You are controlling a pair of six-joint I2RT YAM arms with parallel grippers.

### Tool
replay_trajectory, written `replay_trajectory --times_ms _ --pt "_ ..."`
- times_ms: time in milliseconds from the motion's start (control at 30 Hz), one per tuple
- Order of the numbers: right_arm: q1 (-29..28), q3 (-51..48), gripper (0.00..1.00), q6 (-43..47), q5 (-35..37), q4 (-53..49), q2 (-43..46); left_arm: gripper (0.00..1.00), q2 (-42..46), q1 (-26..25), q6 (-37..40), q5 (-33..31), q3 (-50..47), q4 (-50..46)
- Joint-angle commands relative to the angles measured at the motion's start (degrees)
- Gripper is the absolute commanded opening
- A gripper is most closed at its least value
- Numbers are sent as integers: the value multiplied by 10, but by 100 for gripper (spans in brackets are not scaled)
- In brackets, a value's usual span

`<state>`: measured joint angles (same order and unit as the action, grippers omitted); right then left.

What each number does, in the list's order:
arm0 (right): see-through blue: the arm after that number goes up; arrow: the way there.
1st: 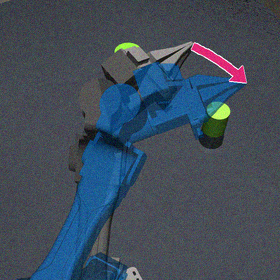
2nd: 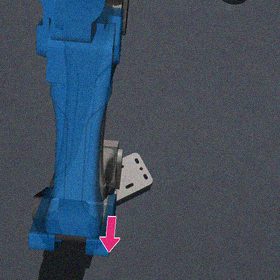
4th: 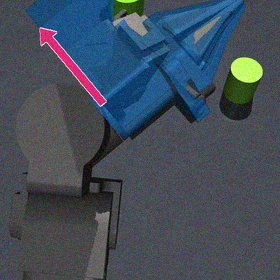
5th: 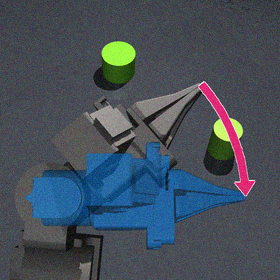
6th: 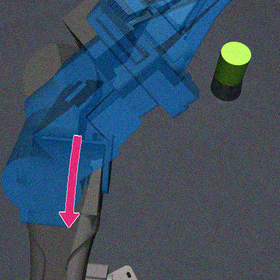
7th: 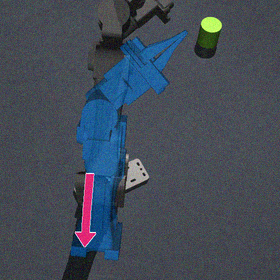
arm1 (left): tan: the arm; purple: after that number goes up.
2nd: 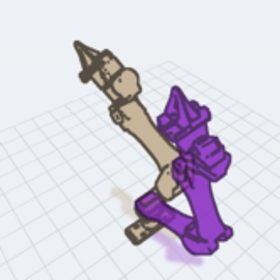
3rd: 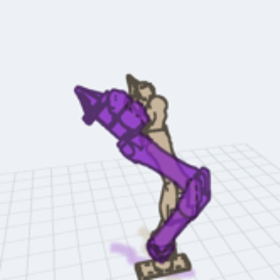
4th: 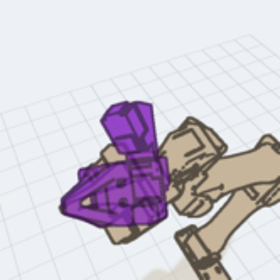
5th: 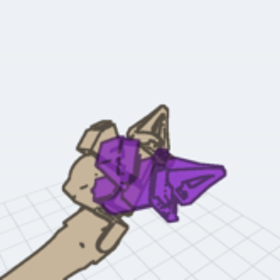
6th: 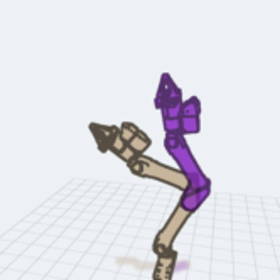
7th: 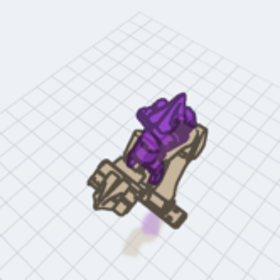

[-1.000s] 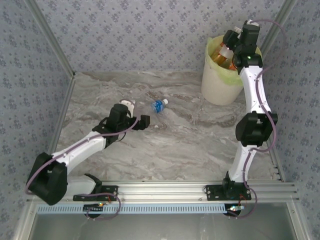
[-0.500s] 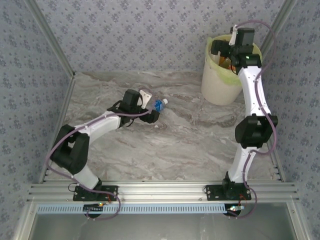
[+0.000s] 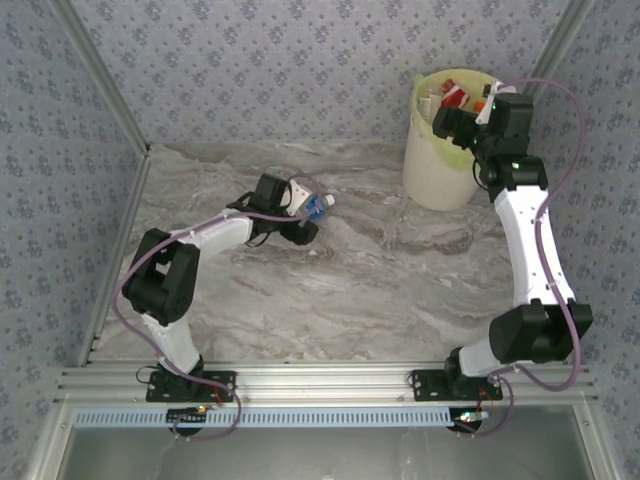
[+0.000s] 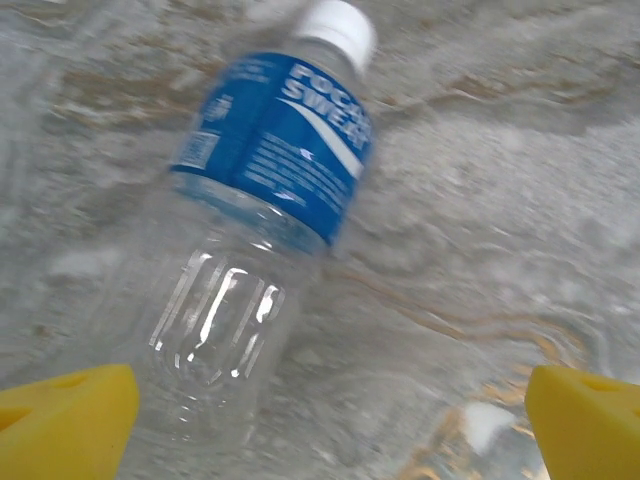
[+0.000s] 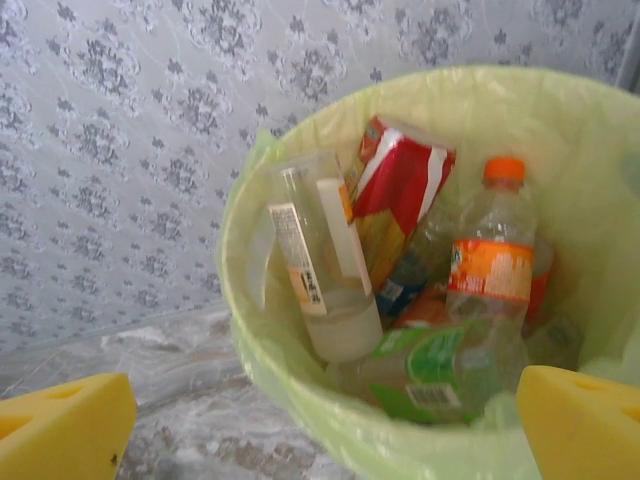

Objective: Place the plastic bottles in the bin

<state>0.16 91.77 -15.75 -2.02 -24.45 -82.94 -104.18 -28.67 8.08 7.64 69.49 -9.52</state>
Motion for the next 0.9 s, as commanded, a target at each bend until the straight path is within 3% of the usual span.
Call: replay_trajectory --times_ms 0,267,500,700,867 --pt "-3 -41 100 -33 -5 32 46 100 -35 14 27 -31 37 -29" --pt "-4 -109 100 -42 19 22 126 99 -124 31 58 -44 146 -92" --pt "-3 -145 100 -31 50 9 172 99 -203 35 77 0 267 -239" --pt "-3 -151 100 -32 51 5 181 88 -193 31 57 -26 248 -237" --pt "-4 -159 100 -49 23 6 187 72 -185 30 35 -44 233 -224"
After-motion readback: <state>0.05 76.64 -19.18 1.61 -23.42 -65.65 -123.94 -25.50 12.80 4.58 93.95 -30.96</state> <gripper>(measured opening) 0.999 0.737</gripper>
